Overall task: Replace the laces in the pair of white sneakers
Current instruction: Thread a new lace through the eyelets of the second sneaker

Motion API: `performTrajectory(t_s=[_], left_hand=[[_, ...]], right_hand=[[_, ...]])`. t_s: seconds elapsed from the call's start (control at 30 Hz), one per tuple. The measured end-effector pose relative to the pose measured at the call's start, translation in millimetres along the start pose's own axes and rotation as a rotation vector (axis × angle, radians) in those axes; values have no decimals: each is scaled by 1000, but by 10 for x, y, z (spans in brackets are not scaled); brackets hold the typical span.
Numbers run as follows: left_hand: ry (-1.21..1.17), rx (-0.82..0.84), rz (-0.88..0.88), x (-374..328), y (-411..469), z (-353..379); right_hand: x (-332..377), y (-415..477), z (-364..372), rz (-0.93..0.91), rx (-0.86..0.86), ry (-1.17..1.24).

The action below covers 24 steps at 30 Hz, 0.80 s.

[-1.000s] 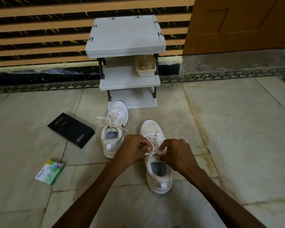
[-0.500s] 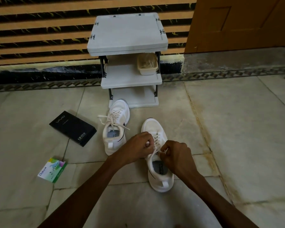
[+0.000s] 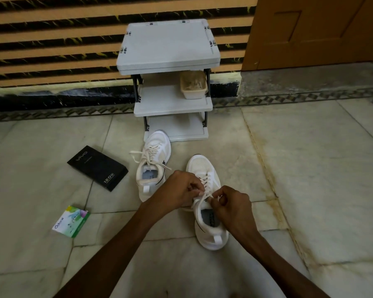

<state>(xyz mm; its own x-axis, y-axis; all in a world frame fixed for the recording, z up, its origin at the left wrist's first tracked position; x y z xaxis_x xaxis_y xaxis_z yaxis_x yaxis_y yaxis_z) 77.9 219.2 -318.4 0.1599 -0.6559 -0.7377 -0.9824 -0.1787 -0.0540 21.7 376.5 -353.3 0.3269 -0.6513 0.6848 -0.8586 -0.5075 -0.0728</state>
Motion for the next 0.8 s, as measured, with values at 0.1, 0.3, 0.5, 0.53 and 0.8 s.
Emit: performTrajectory(t_s=[0.1,0.3,0.5,0.53,0.8], left_hand=[[-31,2,-27,10,-20,-5],[176,6,-18,-60,12,87],[-51,93,-163,105,-23,117],[-62,120,-152,100,-26,104],[-34,252,-130,43,-23,56]], right_hand=[[0,-17,2,-1,-14,37],[30,-47,-6,8,-33,51],[69,-111,-1,54,-98,37],[69,-119,5,64,-108,45],[107,-172,46,134,-195,80]])
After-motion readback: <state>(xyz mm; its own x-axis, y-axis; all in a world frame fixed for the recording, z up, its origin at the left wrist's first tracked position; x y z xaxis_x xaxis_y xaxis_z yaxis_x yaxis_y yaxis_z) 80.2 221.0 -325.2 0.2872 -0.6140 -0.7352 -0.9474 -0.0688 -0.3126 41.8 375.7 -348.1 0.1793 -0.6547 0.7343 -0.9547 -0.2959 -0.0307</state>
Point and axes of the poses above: each hand's wrist, its own y-axis towards the middle knuckle, its own z-axis out of the palm, x = y × z, the point moved 5 cm from there along y, towards the middle knuckle, and after that the axes turned 2 degrees about -y, right-handed, at the moved point
